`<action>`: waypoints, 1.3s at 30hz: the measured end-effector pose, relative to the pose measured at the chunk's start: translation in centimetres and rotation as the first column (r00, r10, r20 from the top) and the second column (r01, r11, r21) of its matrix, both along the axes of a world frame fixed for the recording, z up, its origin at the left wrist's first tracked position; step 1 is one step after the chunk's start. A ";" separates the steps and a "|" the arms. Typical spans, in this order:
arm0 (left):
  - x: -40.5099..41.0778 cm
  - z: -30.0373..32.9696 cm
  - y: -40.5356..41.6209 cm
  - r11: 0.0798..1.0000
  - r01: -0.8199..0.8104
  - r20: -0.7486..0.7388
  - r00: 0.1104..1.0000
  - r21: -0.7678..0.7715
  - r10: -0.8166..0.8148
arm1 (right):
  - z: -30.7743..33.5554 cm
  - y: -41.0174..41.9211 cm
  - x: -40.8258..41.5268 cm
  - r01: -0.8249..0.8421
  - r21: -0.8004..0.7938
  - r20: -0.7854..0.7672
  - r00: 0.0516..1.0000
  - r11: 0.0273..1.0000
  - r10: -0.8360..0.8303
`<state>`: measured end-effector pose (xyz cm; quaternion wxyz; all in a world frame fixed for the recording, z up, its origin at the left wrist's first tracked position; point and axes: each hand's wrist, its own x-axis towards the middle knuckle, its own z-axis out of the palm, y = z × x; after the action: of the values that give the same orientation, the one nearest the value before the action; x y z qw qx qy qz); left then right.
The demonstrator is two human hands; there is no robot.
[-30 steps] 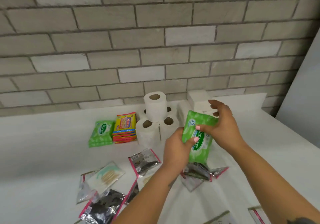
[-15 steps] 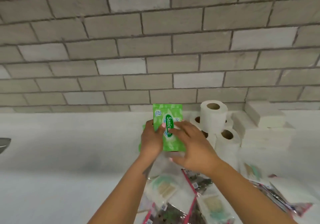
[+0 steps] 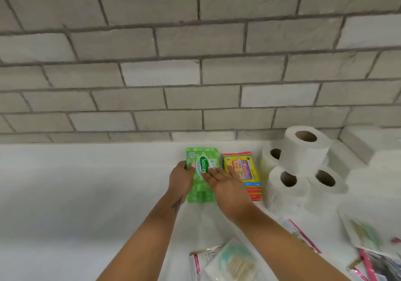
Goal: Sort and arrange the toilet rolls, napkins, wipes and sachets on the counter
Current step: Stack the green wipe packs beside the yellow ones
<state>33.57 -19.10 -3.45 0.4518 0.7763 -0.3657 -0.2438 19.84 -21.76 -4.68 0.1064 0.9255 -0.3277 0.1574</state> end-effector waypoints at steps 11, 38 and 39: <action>1.5 -3.7 -2.0 0.995 0.032 0.127 0.991 0.098 -0.044 | -1.3 -0.5 1.2 0.079 0.163 -0.237 0.971 0.983 -0.039; -2.7 -0.6 4.8 0.994 -0.036 0.200 0.978 -0.108 0.057 | 3.3 2.2 -6.1 0.030 0.324 0.227 0.968 0.946 -0.109; -3.1 -0.5 5.3 0.993 -0.029 0.198 0.979 -0.111 0.051 | 3.4 2.5 -6.8 0.042 0.319 0.242 0.962 0.947 -0.124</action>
<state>30.46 -13.77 -3.94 0.4585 0.7787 -0.4063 -0.1353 13.05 -19.30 -1.28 -0.0779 0.8875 -0.3983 0.2184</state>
